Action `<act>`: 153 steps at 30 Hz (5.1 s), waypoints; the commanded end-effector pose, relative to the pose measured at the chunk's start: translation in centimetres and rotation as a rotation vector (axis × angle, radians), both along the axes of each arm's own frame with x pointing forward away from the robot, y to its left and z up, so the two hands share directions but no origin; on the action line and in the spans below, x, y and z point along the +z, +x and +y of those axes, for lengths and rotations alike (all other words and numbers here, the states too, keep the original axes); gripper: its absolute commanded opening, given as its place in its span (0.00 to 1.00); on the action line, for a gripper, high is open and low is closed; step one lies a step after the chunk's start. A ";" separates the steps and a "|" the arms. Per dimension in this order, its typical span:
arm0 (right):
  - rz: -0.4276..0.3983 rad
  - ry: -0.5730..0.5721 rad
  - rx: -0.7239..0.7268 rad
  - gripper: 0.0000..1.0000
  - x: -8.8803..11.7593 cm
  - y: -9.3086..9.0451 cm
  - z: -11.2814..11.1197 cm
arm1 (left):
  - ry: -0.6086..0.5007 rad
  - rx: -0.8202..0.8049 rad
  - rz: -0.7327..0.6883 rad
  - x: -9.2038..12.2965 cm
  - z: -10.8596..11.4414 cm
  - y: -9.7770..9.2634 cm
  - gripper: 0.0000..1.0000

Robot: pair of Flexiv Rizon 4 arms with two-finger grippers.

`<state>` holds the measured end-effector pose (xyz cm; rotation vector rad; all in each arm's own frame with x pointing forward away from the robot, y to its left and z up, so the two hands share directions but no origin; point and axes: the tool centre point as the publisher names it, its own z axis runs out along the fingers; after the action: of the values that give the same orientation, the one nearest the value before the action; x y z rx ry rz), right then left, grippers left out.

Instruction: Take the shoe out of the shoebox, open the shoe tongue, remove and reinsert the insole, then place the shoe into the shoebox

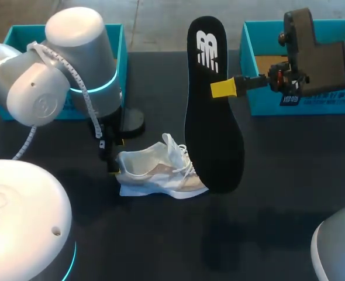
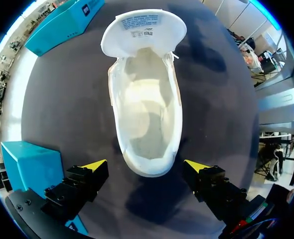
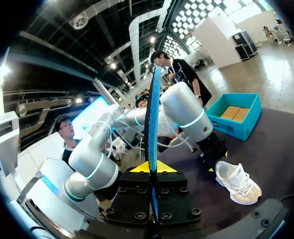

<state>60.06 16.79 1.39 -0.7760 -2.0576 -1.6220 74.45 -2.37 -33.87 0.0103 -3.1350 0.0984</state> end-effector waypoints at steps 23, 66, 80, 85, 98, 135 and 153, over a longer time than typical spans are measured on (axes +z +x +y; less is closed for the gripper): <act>0.002 -0.003 0.004 0.00 0.0 0.4 0.4 | -0.016 -0.031 0.006 0.1 -1.2 0.5 1.00; 0.002 -0.003 0.004 0.00 0.0 0.4 0.4 | -0.019 -0.069 -0.008 0.9 -10.0 4.6 1.00; 0.002 -0.003 0.004 0.00 0.0 0.4 0.4 | -0.006 -0.097 0.057 -3.2 -11.5 5.8 1.00; 0.002 -0.003 0.004 0.00 0.0 0.4 0.4 | -0.014 -0.107 0.064 -4.1 -11.7 5.5 1.00; 0.002 -0.003 0.004 0.00 0.0 0.4 0.4 | -0.023 -0.104 0.090 -4.7 -11.5 4.3 0.40; 0.002 -0.003 0.004 0.00 0.0 0.4 0.4 | -0.022 -0.148 0.100 -4.5 -11.0 4.1 0.00; 0.002 -0.003 0.004 0.00 0.0 0.4 0.4 | -0.134 -0.582 0.262 -0.6 -10.6 4.0 0.00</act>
<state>60.07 16.79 1.39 -0.7760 -2.0577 -1.6219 77.63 -13.49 -35.08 -0.6501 -2.8404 0.2490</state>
